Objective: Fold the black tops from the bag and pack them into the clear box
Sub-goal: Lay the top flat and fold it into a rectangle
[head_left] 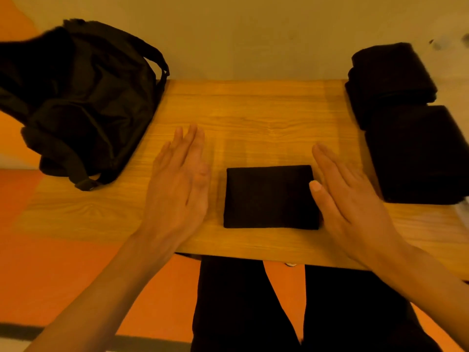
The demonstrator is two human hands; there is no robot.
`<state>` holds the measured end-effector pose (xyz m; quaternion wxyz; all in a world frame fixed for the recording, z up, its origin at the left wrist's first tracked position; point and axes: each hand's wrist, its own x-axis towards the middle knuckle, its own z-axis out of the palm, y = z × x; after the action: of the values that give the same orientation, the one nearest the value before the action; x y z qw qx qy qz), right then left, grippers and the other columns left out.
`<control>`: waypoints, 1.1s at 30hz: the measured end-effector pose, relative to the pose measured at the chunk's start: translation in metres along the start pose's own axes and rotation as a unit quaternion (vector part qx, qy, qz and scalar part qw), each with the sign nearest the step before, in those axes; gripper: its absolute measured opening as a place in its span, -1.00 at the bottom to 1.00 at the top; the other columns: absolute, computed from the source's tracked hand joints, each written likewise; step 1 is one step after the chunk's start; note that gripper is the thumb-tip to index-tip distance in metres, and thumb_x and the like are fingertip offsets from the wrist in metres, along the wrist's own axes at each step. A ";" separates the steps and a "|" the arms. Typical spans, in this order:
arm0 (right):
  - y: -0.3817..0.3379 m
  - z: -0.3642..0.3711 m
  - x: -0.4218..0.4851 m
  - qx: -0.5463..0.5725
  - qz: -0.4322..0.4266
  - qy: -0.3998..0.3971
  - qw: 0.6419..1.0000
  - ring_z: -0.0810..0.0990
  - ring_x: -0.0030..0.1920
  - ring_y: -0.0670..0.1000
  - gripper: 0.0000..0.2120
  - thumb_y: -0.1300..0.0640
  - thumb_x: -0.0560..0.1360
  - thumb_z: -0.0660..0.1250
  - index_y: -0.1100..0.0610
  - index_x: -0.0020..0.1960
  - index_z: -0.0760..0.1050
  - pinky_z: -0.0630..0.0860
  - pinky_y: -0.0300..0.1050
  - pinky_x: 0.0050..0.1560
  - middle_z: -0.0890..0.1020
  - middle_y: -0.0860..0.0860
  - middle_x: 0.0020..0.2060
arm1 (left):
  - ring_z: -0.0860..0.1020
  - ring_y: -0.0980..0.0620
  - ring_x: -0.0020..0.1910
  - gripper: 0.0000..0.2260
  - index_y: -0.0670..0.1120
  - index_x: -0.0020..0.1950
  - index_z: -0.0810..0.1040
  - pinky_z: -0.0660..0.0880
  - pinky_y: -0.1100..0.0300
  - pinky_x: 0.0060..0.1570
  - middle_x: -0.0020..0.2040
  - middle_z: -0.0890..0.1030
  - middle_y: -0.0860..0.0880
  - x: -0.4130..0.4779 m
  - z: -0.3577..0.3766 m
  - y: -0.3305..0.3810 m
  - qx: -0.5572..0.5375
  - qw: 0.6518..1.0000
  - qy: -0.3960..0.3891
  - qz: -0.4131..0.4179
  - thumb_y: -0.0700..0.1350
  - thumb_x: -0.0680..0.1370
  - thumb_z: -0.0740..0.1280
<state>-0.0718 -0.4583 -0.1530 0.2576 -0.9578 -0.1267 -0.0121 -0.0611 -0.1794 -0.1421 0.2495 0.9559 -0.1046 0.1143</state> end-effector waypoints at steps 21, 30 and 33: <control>-0.001 0.014 0.015 -0.120 0.016 -0.073 0.990 -0.19 0.59 -0.11 -0.33 -0.26 0.62 -0.34 0.07 0.63 -0.18 -0.23 -0.13 0.56 -0.06 -0.01 0.63 | -0.15 0.10 0.64 -0.30 0.02 0.67 -0.03 -0.10 0.03 0.62 0.67 -0.06 0.06 -0.005 0.030 0.032 0.039 0.992 -0.118 -0.020 0.31 0.59 -0.26; -0.010 0.026 0.018 -0.120 -0.014 -0.099 0.988 -0.20 0.61 -0.07 -0.26 -0.29 0.56 -0.38 0.07 0.64 -0.21 -0.19 -0.03 0.60 -0.11 0.00 0.63 | -0.21 0.10 0.63 -0.29 0.05 0.66 -0.14 -0.26 0.13 0.56 0.68 -0.11 0.05 -0.002 0.063 0.042 0.145 0.976 -0.160 -0.015 0.32 0.56 -0.36; 0.003 0.019 0.013 -0.121 0.014 -0.115 0.986 -0.24 0.60 -0.10 -0.28 -0.28 0.57 -0.33 0.06 0.63 -0.26 -0.20 -0.02 0.61 -0.15 -0.03 0.63 | -0.22 0.11 0.63 -0.36 0.08 0.66 -0.17 -0.25 0.10 0.58 0.67 -0.13 0.07 0.001 0.060 0.033 0.150 0.971 -0.184 -0.029 0.31 0.63 -0.28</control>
<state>-0.0596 -0.4483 -0.1696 0.1238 -0.9786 -0.1399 0.0861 -0.0589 -0.2377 -0.1776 0.0826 0.9897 -0.1027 -0.0568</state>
